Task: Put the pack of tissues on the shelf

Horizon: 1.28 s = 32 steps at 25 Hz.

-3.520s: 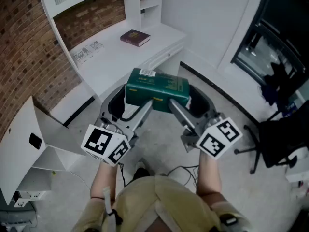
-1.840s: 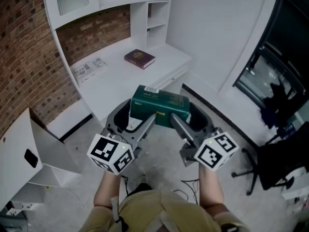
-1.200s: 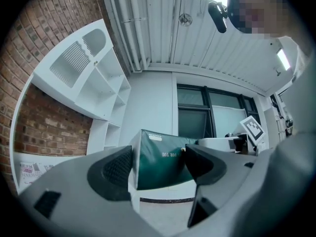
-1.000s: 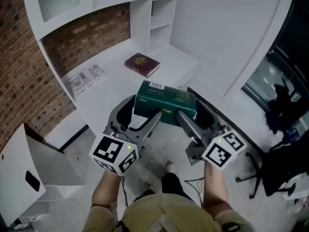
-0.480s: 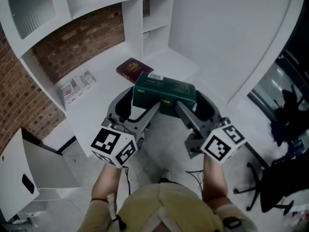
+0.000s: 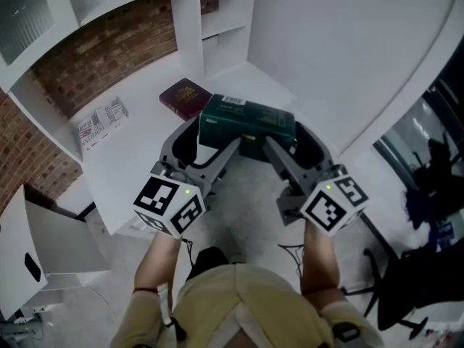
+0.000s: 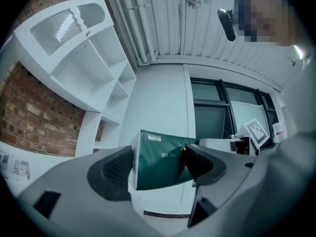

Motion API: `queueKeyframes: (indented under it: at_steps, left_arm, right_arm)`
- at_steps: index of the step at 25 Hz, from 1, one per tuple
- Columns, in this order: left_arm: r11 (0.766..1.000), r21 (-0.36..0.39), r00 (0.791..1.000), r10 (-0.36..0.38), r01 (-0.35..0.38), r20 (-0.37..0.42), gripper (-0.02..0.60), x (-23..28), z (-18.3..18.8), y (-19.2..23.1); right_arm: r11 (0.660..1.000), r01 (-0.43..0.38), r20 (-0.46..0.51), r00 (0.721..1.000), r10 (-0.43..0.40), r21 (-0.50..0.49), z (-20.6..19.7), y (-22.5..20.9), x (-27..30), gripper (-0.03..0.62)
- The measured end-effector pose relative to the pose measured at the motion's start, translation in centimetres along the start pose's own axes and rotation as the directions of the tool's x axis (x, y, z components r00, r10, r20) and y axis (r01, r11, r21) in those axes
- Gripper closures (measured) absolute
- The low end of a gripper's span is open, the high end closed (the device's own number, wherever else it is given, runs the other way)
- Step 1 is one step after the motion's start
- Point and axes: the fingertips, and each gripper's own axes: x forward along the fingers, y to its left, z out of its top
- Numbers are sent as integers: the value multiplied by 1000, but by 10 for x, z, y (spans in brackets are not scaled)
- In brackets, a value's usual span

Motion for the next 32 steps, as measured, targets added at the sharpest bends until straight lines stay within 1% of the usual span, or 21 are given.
queueKeyframes:
  at_steps: [7, 10, 15, 21, 28, 32]
  left_arm:
    - [1000, -3, 999, 7, -8, -39, 238, 40, -7, 18]
    - [1000, 0, 999, -4, 4, -49, 238, 61, -16, 29]
    - [999, 23, 998, -42, 43, -48, 238, 85, -35, 44]
    - [1000, 5, 999, -18, 18, -43, 239, 157, -25, 101]
    - [1000, 21, 999, -2, 2, -38, 239, 209, -24, 160]
    - [1000, 20, 999, 6, -6, -33, 239, 228, -23, 190]
  right_arm:
    - [999, 14, -20, 1000, -13, 35, 3, -36, 24, 258]
    - [999, 28, -24, 999, -27, 40, -1, -57, 38, 258]
    - [997, 63, -3, 998, -63, 43, -17, -81, 51, 258]
    - [998, 54, -24, 998, -53, 43, 8, -136, 125, 258]
    - [998, 39, -15, 999, -38, 50, 15, -176, 194, 258]
    - [998, 34, -14, 999, -34, 51, 16, -190, 227, 258]
